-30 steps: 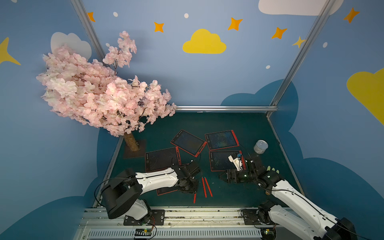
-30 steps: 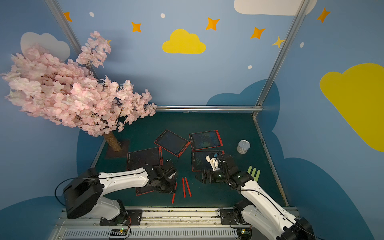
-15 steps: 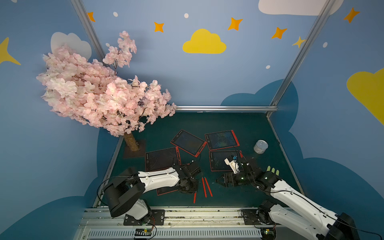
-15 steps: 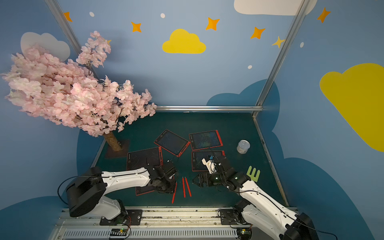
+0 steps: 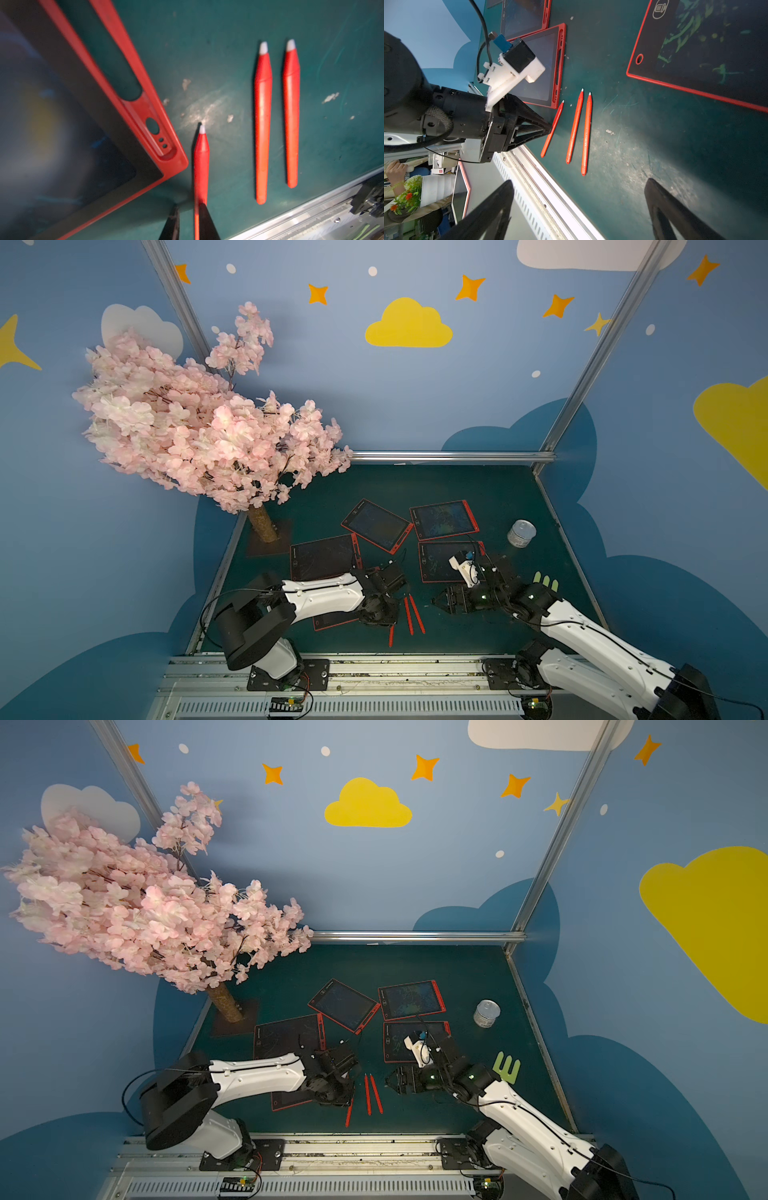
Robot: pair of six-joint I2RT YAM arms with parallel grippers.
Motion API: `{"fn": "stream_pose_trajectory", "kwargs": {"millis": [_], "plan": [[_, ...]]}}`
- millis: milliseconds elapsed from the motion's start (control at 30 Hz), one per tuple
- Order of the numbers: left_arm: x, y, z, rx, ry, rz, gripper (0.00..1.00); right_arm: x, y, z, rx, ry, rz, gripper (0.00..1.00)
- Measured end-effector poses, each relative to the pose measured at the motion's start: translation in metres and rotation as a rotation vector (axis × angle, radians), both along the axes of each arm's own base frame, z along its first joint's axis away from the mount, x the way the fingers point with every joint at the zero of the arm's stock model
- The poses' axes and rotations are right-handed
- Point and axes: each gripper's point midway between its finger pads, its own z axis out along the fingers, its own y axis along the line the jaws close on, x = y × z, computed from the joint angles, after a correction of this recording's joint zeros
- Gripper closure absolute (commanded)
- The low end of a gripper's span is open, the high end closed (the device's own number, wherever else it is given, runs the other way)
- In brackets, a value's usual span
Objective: Place the stylus back onto the writing tablet
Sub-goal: Pick up the stylus from the center of the board.
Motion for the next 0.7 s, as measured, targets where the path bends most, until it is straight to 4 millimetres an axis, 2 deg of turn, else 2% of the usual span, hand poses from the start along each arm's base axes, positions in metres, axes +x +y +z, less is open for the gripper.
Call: {"fn": "stream_pose_trajectory", "kwargs": {"millis": [467,700], "plan": [[0.003,-0.011,-0.001,0.058,-0.006,-0.031,0.86,0.002,-0.002,-0.003,-0.019,-0.007,-0.011,0.03],[0.003,-0.01,-0.002,0.115,-0.012,-0.044,0.91,0.003,-0.003,-0.004,-0.025,-0.011,-0.017,0.03]]}}
